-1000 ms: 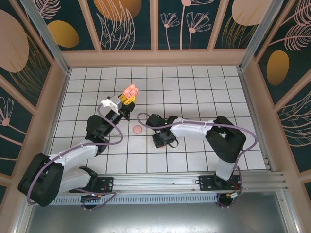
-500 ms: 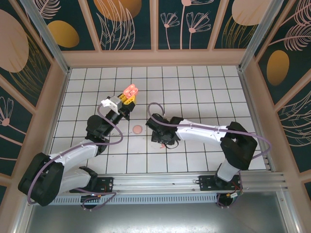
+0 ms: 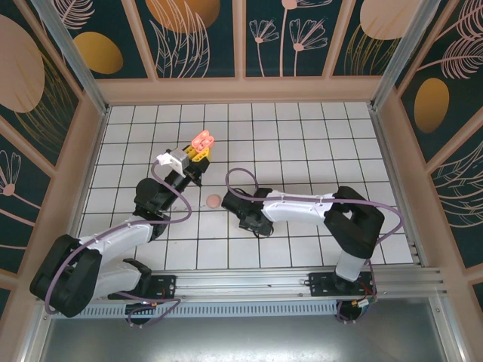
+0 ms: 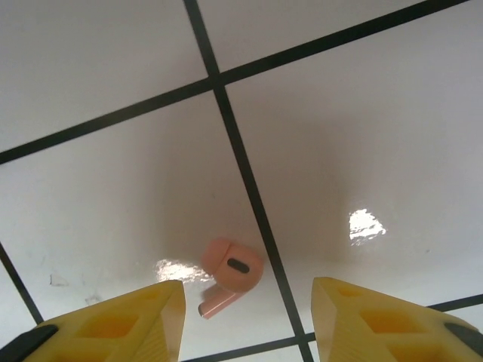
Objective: Insert the wireless bluetooth earbuds into the charging case
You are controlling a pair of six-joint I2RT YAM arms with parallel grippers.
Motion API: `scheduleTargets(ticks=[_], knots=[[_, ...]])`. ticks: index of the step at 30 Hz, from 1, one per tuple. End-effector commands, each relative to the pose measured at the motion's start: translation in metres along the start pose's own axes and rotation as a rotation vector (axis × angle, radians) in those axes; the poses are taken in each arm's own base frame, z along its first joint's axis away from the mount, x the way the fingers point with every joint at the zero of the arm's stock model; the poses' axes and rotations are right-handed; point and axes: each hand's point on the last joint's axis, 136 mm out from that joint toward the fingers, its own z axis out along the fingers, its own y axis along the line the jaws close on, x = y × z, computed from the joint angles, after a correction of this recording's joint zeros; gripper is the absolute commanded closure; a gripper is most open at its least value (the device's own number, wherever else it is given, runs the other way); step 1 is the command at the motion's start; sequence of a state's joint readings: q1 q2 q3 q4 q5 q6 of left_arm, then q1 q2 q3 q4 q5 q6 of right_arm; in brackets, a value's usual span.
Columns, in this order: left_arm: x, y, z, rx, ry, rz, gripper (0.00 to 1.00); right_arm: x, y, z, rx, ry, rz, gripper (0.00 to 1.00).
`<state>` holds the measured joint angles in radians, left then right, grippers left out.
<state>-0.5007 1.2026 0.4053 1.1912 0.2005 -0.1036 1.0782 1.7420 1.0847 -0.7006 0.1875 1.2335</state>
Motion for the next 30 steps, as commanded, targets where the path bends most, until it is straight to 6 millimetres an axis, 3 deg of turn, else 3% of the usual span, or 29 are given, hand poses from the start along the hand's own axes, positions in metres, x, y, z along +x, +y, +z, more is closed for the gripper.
scheduleTargets(ticks=[1, 13, 30], knots=[[-0.01, 0.001, -0.002, 0.002, -0.052, -0.009, 1.0, -0.009, -0.003, 0.001, 0.024, -0.029, 0.032, 0.52], [-0.006, 0.003, -0.003, -0.001, -0.052, -0.018, 1.0, -0.01, 0.002, 0.015, 0.045, -0.014, 0.017, 0.55], [-0.004, 0.006, -0.003, -0.004, -0.052, -0.026, 1.0, -0.003, 0.006, 0.023, 0.042, 0.012, -0.004, 0.68]])
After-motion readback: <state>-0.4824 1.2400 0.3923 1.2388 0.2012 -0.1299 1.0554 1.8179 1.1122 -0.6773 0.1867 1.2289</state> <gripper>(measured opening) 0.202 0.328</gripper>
